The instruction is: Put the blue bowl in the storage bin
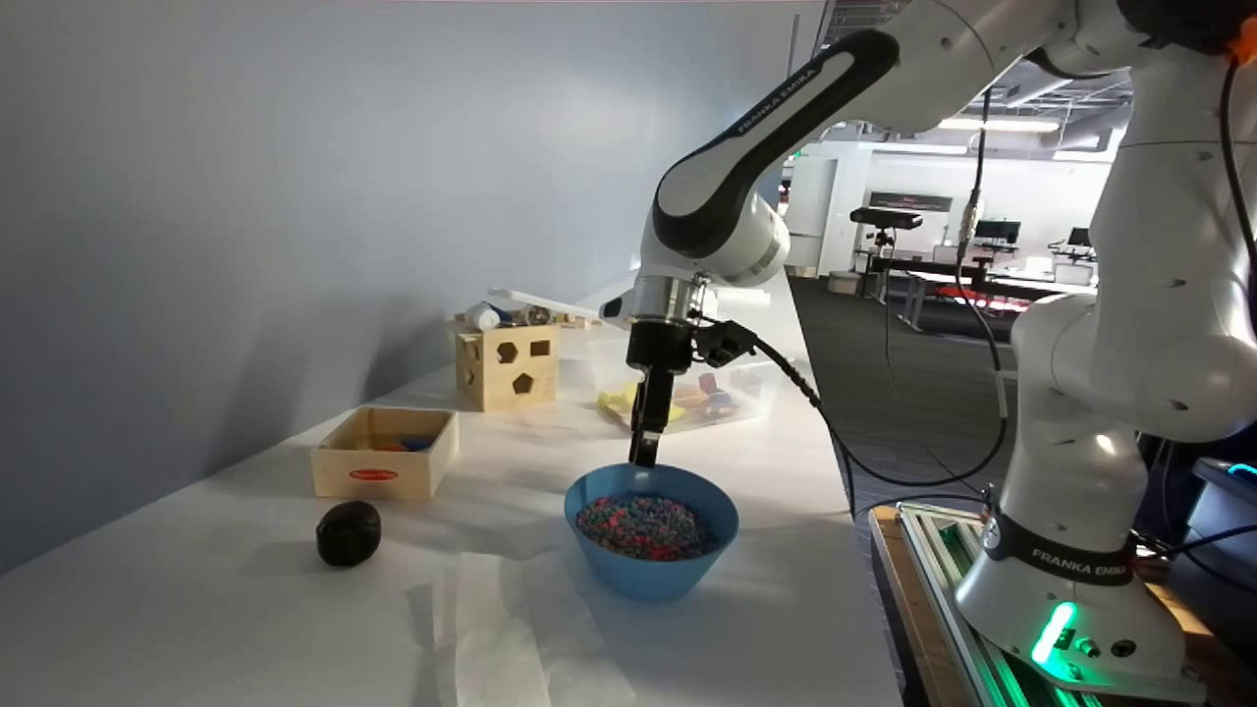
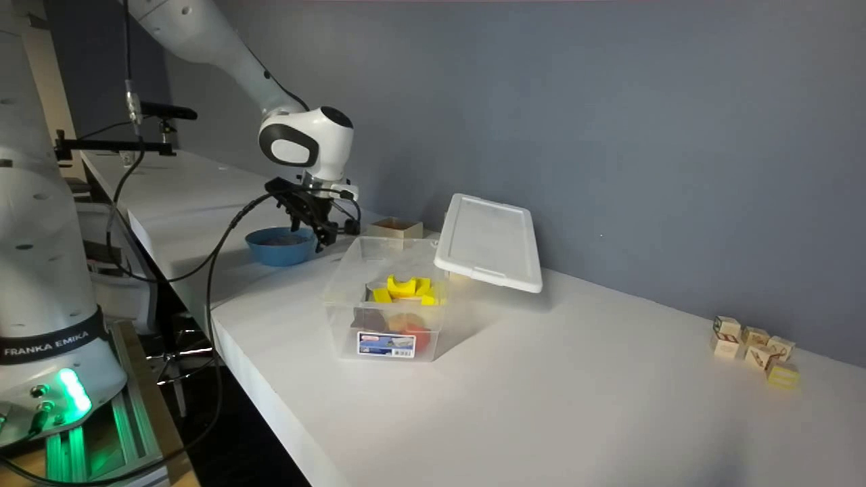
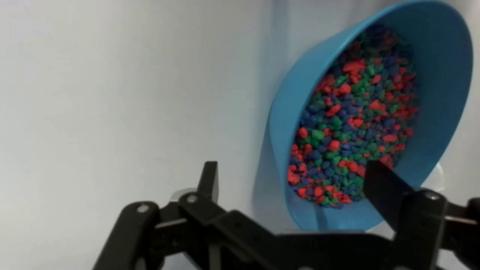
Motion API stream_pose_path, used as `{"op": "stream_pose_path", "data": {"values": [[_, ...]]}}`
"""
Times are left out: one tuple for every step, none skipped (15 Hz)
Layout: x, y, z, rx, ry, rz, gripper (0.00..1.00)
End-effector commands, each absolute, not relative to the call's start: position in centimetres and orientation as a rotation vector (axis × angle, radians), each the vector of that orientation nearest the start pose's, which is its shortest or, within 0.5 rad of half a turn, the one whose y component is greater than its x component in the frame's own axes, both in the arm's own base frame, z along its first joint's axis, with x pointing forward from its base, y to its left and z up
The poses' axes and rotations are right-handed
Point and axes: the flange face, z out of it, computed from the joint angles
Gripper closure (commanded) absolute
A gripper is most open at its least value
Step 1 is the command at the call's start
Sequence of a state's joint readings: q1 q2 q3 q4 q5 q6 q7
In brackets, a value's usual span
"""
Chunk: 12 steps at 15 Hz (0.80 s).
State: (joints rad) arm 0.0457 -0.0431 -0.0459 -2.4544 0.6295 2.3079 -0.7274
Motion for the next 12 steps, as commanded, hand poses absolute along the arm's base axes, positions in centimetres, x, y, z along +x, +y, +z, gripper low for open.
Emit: {"op": "stream_pose_path", "data": {"values": [[47.7, 3.2, 28.7, -2.636, -0.369, -0.071, 0.25], [47.8, 3.5, 28.5, -2.636, -0.371, -0.061, 0.27], [47.9, 3.8, 28.1, -2.632, -0.373, -0.052, 0.35], [48.0, 3.9, 28.0, -2.632, -0.374, -0.045, 0.42], [48.0, 3.9, 27.8, -2.634, -0.373, -0.036, 0.49], [48.1, 3.9, 27.7, -2.633, -0.372, -0.032, 0.57], [48.2, 3.8, 27.6, -2.634, -0.37, -0.03, 0.63], [48.2, 3.8, 27.6, -2.634, -0.369, -0.029, 0.69], [48.3, 3.7, 27.6, -2.635, -0.367, -0.027, 0.77], [48.3, 3.7, 27.5, -2.636, -0.366, -0.025, 0.84], [48.3, 3.6, 27.5, -2.635, -0.365, -0.022, 0.92], [48.3, 3.5, 27.4, -2.636, -0.363, -0.018, 0.97]]}}
